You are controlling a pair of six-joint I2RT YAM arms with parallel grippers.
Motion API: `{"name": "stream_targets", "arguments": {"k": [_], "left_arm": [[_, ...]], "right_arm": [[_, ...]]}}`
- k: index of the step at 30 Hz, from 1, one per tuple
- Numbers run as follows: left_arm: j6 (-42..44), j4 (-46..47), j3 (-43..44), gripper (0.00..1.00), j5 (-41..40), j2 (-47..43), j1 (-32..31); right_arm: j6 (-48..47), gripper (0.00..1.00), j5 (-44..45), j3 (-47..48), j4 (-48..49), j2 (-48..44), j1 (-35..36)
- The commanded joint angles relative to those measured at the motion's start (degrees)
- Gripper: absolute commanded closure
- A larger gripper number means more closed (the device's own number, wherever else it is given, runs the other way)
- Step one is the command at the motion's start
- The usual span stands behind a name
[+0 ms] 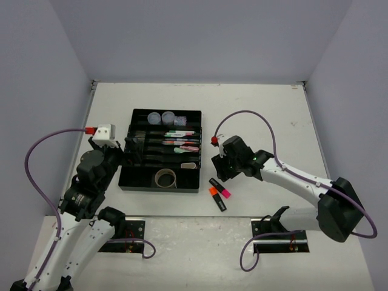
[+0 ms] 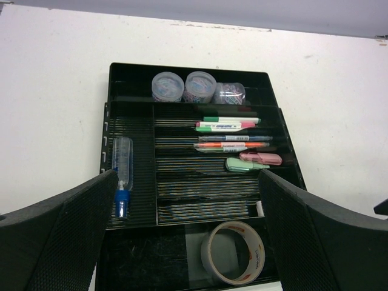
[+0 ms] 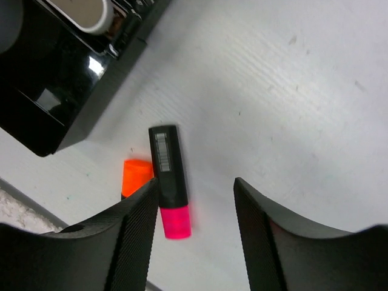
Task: Sort the stationery into containers
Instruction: Pick up the pen from the center of the board.
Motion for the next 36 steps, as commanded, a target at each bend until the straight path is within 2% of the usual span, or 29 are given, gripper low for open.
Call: {"name": "stream_targets", "arguments": {"k": [1, 3, 10, 23, 36], "left_arm": [[0.6, 1.8, -0.1, 0.0, -0.6, 0.5, 0.7], [0.6, 1.9, 0.0, 0.0, -0.4, 0.7, 0.7], [0.7, 1.9, -0.1, 0.0, 0.0, 0.9, 0.8], [0.8, 2.0, -0.1, 0.0, 0.7, 1.1, 0.9], [0.9, 2.2, -0.1, 0.0, 1.1, 1.3, 0.8]], "right_arm": [[6.8, 0.49, 0.9, 1.4, -1.4, 0.6, 1.4], [8.5, 0.52, 2.0, 2.3, -2.5, 3.0, 1.6], [11.9, 0.54, 1.8, 1.8, -2.8, 7.8, 1.6], [15.7, 0.56, 2.4, 2.3, -4.9, 12.5, 4.8], [18.1, 0.6, 7.1, 3.5, -7.0, 15.7, 5.8]]}}
